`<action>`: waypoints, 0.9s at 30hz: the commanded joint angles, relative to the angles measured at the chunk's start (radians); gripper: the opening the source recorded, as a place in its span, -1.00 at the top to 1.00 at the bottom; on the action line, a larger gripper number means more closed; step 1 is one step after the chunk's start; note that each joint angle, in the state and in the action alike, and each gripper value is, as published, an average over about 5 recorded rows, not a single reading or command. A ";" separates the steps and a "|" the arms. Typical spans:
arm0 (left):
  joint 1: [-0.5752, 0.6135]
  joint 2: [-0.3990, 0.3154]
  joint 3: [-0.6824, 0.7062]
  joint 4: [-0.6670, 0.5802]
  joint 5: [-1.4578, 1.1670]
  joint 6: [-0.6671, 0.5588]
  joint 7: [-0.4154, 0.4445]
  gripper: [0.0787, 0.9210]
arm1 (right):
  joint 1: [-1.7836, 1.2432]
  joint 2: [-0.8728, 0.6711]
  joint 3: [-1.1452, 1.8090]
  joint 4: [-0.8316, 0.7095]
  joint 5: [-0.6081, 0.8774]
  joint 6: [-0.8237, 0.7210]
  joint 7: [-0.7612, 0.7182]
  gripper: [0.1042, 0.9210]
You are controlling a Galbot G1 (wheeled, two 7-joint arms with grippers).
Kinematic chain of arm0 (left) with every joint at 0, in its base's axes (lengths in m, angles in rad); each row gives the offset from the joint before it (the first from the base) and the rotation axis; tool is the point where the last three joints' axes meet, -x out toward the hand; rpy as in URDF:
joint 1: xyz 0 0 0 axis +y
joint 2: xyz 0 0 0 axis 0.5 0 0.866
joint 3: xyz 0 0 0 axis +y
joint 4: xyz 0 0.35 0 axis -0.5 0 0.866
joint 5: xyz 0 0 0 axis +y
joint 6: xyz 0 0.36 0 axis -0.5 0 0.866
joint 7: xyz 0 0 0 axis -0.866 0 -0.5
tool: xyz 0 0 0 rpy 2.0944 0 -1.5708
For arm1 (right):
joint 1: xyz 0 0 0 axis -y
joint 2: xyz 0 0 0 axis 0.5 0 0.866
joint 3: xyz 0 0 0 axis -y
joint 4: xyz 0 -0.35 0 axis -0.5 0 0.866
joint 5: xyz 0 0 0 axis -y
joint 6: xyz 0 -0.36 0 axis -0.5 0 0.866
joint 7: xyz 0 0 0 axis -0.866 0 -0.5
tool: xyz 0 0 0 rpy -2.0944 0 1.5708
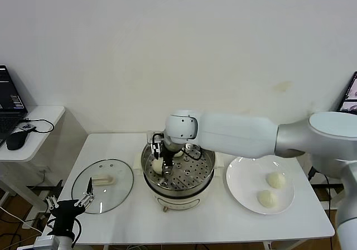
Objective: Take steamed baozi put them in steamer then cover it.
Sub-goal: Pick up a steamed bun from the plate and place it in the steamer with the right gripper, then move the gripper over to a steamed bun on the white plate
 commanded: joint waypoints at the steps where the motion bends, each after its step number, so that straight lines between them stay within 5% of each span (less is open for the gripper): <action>1: 0.002 0.003 -0.004 -0.005 -0.001 0.000 0.000 -0.77 | 0.066 -0.022 0.006 0.013 -0.021 -0.005 -0.045 -0.67; 15: -0.002 0.011 0.011 -0.018 0.002 0.002 0.000 -0.77 | 0.392 -0.540 -0.111 0.303 -0.219 0.179 -0.348 -0.76; 27: 0.021 0.008 0.022 -0.026 0.021 0.002 0.000 -0.77 | -0.014 -0.941 0.080 0.363 -0.543 0.321 -0.396 -0.76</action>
